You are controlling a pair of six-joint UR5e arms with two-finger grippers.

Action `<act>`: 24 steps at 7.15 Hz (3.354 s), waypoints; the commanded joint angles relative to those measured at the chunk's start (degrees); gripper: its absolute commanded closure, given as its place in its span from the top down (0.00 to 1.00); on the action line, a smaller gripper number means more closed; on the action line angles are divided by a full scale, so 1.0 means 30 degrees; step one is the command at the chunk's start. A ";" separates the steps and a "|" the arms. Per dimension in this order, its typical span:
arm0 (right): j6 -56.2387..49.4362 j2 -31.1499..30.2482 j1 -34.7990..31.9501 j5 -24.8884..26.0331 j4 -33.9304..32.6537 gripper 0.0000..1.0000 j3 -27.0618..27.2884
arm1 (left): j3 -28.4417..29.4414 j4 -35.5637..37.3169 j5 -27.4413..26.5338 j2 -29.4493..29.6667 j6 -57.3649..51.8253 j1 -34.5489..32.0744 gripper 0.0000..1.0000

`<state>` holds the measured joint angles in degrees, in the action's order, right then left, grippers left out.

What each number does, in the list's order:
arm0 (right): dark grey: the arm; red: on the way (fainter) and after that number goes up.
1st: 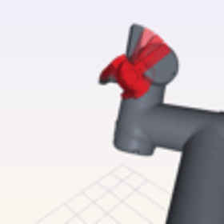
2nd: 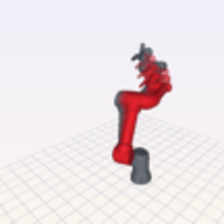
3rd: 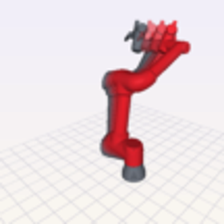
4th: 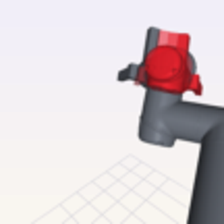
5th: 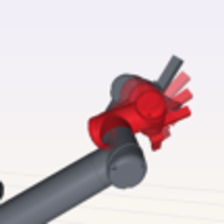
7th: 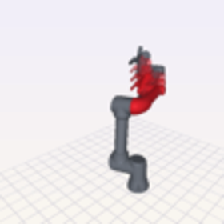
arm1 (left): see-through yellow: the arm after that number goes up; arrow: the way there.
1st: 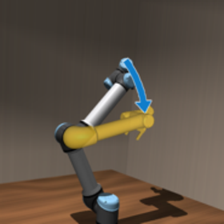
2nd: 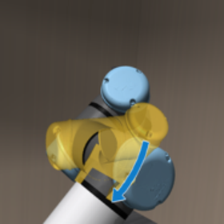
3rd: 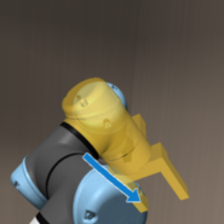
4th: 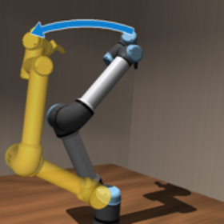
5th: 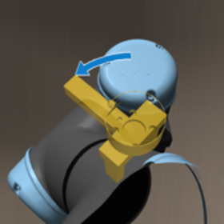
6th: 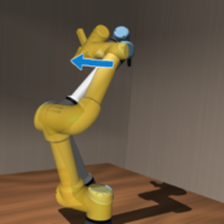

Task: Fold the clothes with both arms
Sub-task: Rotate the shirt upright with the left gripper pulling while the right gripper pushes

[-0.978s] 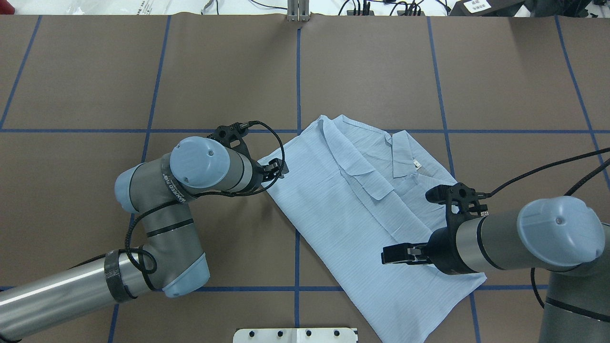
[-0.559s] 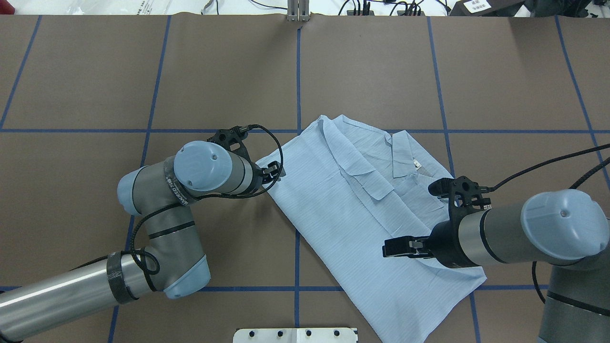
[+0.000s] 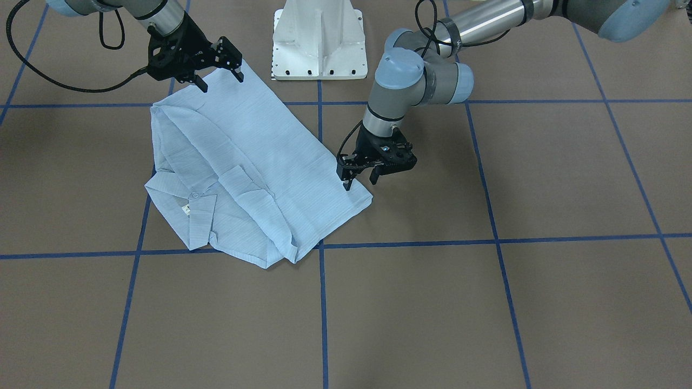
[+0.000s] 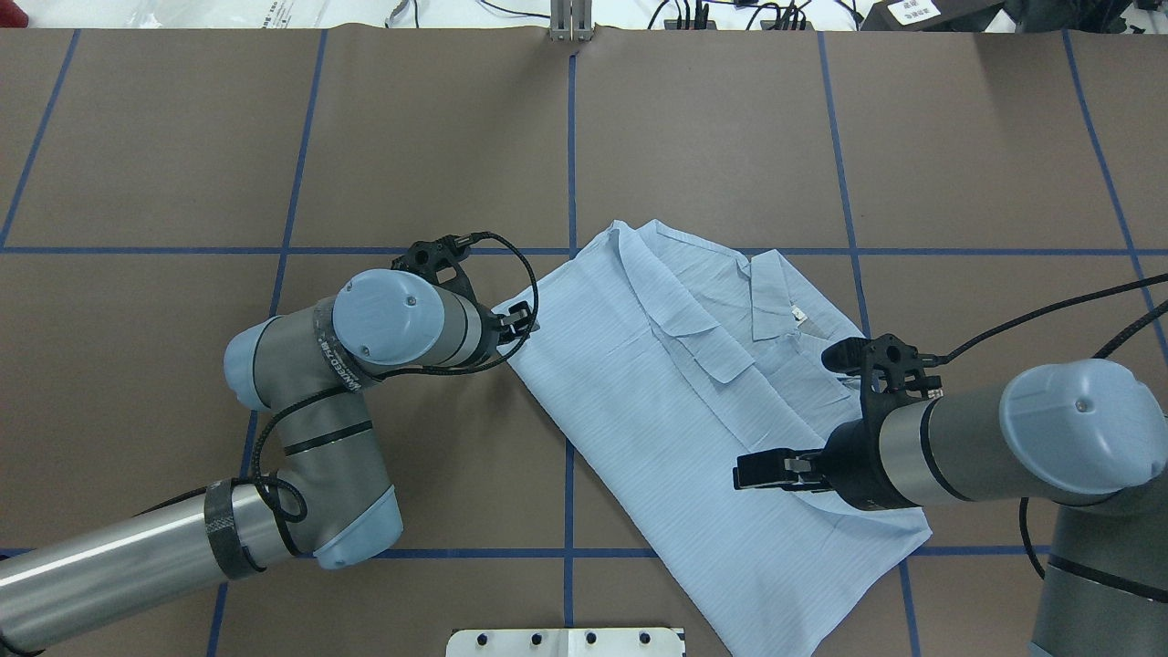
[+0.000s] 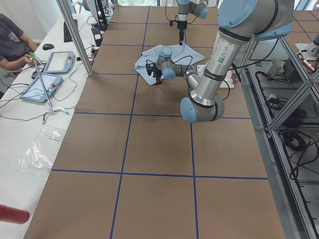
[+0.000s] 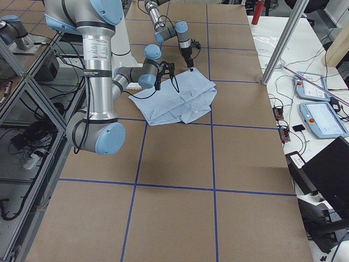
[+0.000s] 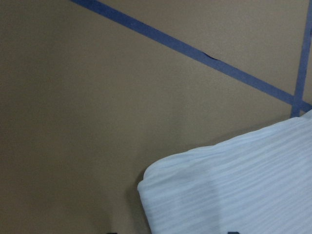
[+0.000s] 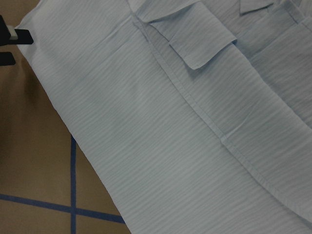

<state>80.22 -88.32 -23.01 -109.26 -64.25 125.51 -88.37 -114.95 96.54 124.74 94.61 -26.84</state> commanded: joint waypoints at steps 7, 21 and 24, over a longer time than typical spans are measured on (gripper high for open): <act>0.0007 -0.0092 -0.0793 -0.0871 0.0000 1.00 -0.0029 | 0.0276 -0.0002 -0.0040 0.0255 0.0017 0.0041 0.49; -0.0051 0.0522 -0.3403 -0.1021 0.0000 1.00 -0.0557 | 1.1717 -0.8483 -0.2054 0.5702 -0.2032 -0.5026 0.00; -0.0051 0.0552 -0.3287 -0.0642 -0.0029 1.00 -0.0878 | 1.1819 -0.8586 -0.2236 0.5675 -0.2411 -0.5174 0.89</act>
<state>80.07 -86.75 -33.02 -111.84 -64.26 123.33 -53.22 -140.44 90.22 141.76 88.26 -42.25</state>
